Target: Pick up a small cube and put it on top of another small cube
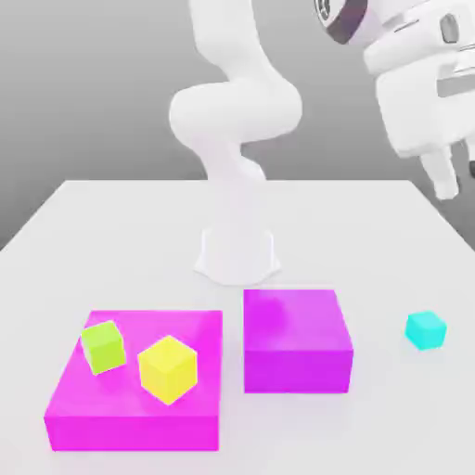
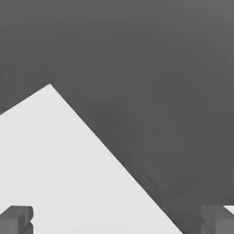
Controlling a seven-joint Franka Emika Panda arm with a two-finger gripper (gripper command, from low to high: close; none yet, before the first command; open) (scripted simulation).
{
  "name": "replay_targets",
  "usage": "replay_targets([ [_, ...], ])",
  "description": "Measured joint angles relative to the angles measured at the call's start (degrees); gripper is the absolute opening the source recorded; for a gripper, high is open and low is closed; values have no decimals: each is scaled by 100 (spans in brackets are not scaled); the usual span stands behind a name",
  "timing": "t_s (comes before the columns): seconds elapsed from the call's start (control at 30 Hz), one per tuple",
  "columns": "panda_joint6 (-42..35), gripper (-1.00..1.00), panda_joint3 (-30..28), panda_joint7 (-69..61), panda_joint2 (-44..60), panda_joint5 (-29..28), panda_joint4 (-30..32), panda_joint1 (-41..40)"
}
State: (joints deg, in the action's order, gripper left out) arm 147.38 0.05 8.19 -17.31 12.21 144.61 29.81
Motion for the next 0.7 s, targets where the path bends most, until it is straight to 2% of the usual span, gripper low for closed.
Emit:
replay_targets([
  [0.2, 475, 0, 305, -888, 806, 74, 378, 610],
  [0.33, 813, 0, 575, -1331, 1328, -89, 638, 971],
  [0.53, 1331, 0, 730, -1553, 2082, -948, 1038, 1509],
  [0.6, 1517, 0, 677, -1475, 2344, -1372, 1123, 1635],
  [0.7, 1909, 0, 474, -1302, 2837, -1720, 1059, 1804],
])
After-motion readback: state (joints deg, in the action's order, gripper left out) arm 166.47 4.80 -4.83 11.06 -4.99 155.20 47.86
